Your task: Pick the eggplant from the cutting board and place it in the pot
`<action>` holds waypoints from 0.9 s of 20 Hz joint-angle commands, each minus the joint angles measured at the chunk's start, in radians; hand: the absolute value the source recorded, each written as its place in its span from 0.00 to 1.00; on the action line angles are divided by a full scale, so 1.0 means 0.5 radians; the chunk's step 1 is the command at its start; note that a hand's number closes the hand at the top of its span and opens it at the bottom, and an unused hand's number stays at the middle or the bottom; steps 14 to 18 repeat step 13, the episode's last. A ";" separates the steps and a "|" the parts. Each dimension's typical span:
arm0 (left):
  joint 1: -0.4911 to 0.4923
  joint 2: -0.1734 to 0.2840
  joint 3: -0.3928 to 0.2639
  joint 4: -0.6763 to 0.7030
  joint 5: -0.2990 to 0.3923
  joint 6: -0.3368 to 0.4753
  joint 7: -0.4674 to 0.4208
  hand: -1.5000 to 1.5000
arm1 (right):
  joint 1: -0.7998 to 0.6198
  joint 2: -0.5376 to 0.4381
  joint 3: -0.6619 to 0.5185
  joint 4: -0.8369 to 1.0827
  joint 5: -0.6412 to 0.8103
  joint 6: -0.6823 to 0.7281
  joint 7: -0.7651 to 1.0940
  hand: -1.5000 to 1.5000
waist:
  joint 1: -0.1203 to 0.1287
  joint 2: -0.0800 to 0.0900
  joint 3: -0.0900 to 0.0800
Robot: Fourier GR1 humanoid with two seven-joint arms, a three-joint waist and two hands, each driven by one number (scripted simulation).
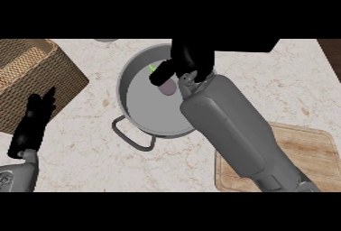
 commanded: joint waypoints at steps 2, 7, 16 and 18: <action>-0.009 -0.044 -0.033 0.012 -0.032 0.029 -0.001 0.50 | 0.093 0.006 -0.001 0.113 -0.121 -0.651 -0.151 0.00 | -0.003 0.005 0.001; -0.018 -0.021 0.015 0.026 0.004 0.012 0.012 0.50 | 0.141 0.006 -0.015 -0.002 -0.083 -1.125 -0.209 0.00 | -0.034 -0.010 0.001; 0.144 -0.029 0.034 -0.095 -0.014 0.044 0.020 0.50 | 0.389 -0.041 -0.212 -0.352 0.062 -1.154 -0.222 0.00 | -0.100 -0.032 0.002; 0.144 -0.029 0.034 -0.095 -0.014 0.044 0.020 0.50 | 0.389 -0.041 -0.212 -0.352 0.062 -1.154 -0.222 0.00 | -0.100 -0.032 0.002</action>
